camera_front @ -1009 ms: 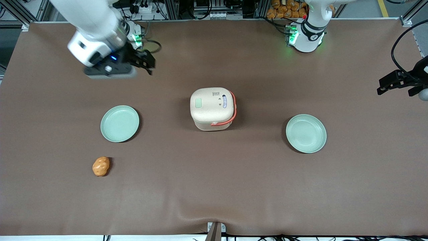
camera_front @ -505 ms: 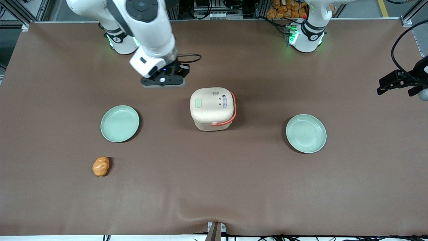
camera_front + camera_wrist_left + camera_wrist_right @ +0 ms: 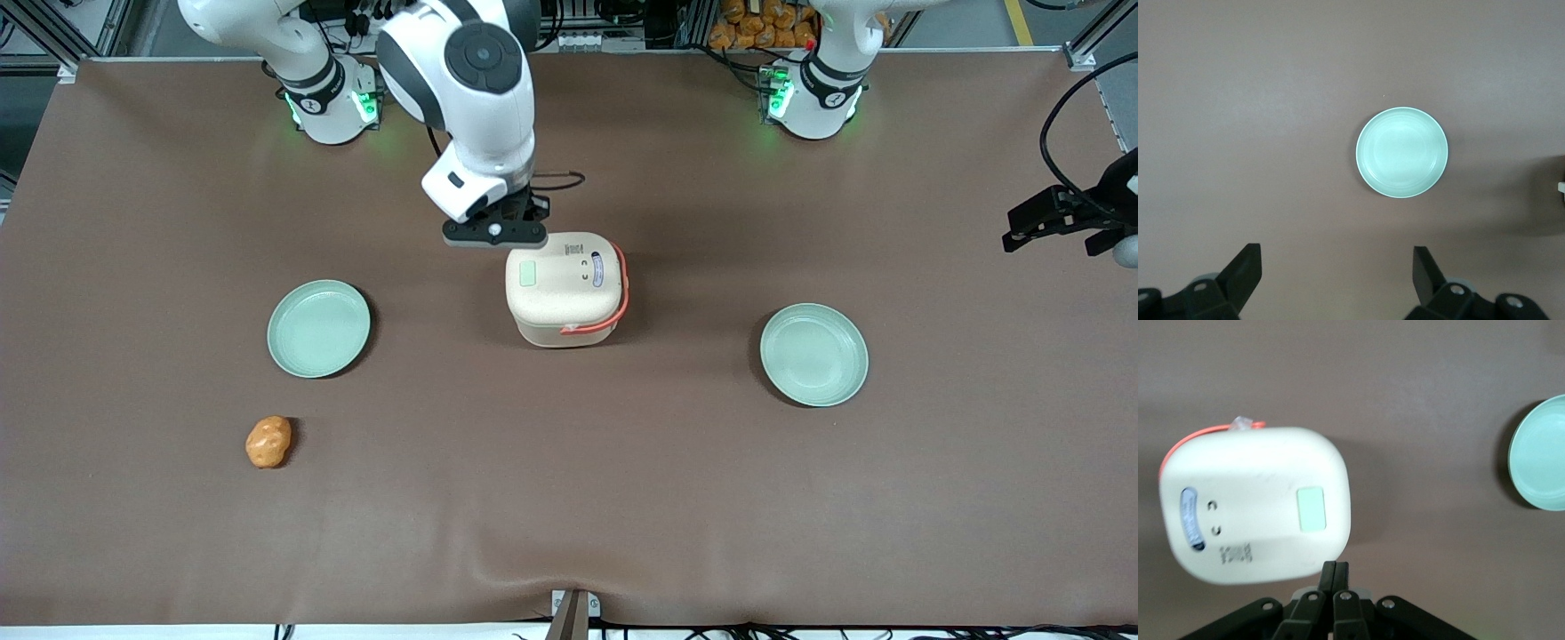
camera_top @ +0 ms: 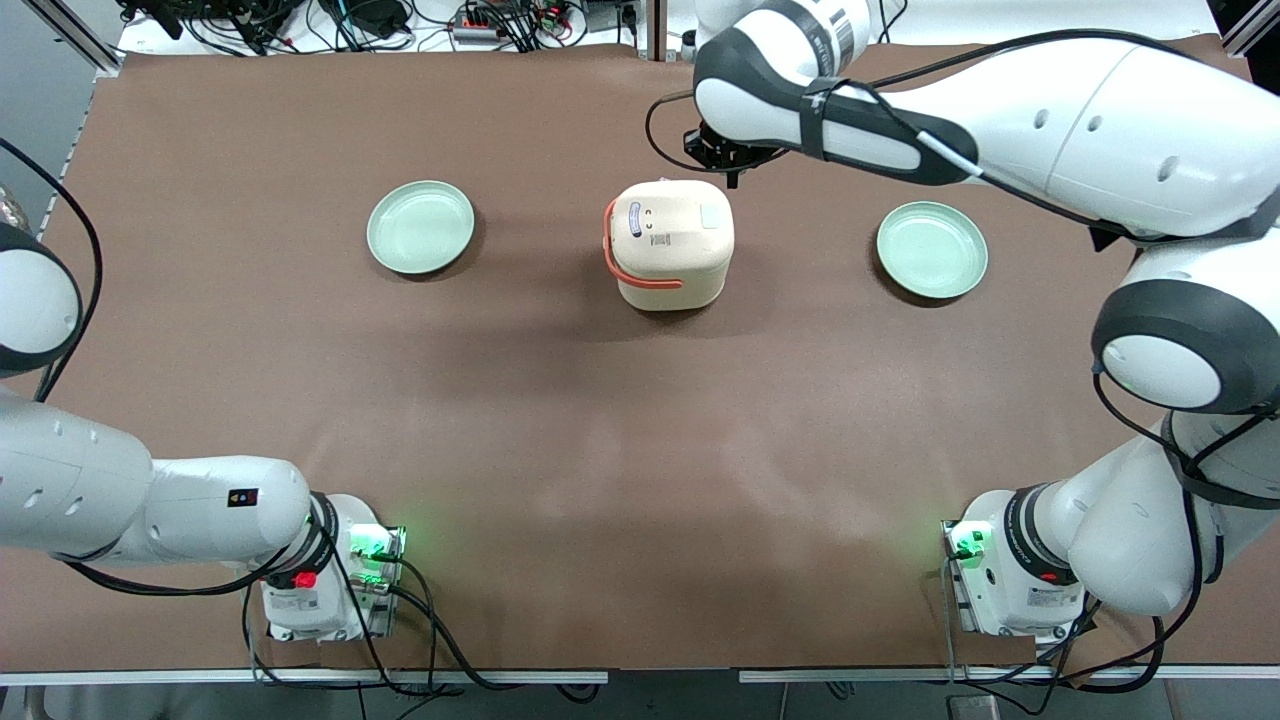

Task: Press rice cooker button with right arm
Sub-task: 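Lower the right gripper and press down on the green lid button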

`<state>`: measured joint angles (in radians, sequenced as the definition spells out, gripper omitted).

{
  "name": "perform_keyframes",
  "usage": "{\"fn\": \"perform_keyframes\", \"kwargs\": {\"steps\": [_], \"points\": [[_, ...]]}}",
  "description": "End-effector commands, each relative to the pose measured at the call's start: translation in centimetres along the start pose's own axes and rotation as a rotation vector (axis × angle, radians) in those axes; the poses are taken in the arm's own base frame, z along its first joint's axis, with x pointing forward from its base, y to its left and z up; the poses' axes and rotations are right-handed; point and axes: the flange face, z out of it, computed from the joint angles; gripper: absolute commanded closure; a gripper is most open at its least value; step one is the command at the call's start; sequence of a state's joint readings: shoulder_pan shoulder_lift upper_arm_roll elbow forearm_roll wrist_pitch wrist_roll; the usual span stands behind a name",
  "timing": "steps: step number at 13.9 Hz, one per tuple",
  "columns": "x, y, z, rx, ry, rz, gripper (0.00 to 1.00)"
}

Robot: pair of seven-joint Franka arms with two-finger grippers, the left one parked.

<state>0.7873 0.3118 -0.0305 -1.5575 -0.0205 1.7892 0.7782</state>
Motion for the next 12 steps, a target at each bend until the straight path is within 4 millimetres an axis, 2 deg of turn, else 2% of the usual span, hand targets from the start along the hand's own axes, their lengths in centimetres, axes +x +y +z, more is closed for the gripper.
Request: {"fn": "perform_keyframes", "kwargs": {"steps": [1, 6, 12], "points": [[1.0, -0.7, 1.2, 0.000, 0.039, 0.019, 1.00], [2.2, -2.4, 4.9, 0.017, 0.058, 0.013, 1.00], [2.4, -3.0, 7.0, 0.001, 0.046, 0.009, 1.00]]}}
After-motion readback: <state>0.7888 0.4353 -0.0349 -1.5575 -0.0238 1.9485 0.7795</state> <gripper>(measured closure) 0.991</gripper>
